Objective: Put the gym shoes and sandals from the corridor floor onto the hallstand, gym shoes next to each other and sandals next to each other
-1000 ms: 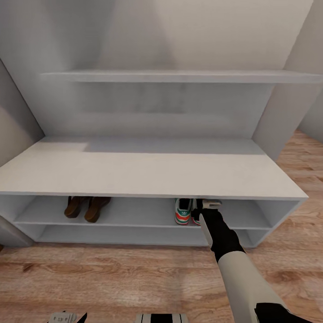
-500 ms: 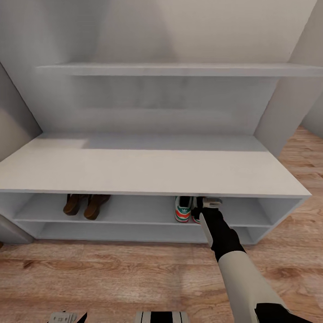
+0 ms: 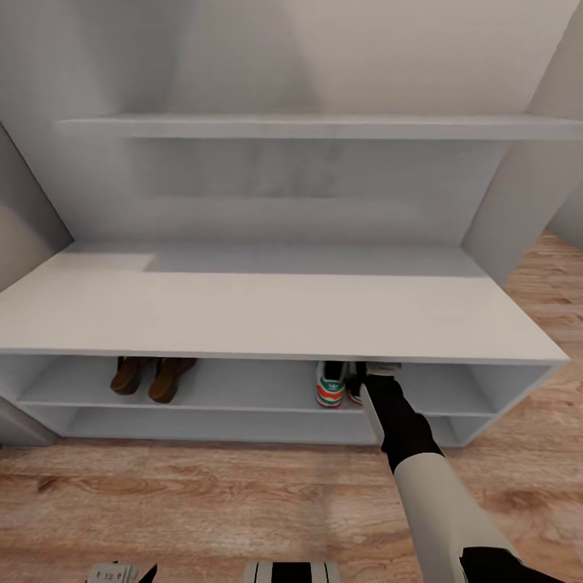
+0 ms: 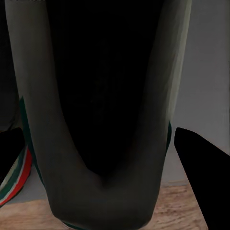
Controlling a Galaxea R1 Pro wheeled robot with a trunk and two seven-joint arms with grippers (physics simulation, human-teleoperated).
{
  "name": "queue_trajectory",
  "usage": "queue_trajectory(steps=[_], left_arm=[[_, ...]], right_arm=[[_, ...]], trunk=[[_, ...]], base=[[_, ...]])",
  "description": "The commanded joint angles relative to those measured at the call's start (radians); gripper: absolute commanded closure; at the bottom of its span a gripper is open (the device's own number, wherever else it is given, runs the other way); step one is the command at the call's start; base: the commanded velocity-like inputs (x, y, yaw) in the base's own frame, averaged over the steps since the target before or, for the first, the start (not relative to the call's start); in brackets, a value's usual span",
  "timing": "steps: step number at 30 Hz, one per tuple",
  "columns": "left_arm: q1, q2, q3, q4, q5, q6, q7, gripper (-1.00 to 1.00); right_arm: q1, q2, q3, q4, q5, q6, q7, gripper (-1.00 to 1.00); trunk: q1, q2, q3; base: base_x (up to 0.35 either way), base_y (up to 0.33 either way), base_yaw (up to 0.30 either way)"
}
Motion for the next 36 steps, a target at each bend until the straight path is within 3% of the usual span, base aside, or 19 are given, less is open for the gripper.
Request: queue_trajectory(steps=[1,13,14,21,36], left_arm=[[-0.001,0.0,0.003,0.001,0.01,0.002,-0.01,-1.0],[-0.001,0.001,0.003,0.001,0.01,0.002,-0.01,-1.0],[-0.001,0.001,0.003,0.001,0.01,0.002,-0.01,-1.0],[-0.001,0.001,0.004,0.001,0.011,0.001,-0.01,-1.0],[-0.001,0.001,0.008,0.001,0.011,0.001,-0.01,-1.0]], right_arm=[[0.0,0.001,-0.003,0.013,0.002,0.004,0.004,1.0],[0.0,0.001,-0.003,0.012,0.002,0.004,0.004,1.0],[0.0,0.001,-0.003,0.012,0.002,0.004,0.004,-1.0],[0.0,0.001,-0.004,0.012,0.002,0.004,0.004,-1.0],[0.0,0.001,-0.004,0.013,0.003,0.004,0.003,-1.0]], trunk=[[0.0,0.0,-0.001],[0.0,0.0,-0.001],[0.0,0.0,-0.001],[0.0,0.0,-0.001],[0.0,0.0,-0.001]], base=[[0.125,0.0,0.0],[0.037,0.0,0.0],[0.017,0.0,0.0],[-0.085,0.0,0.0],[-0.326,0.0,0.0]])
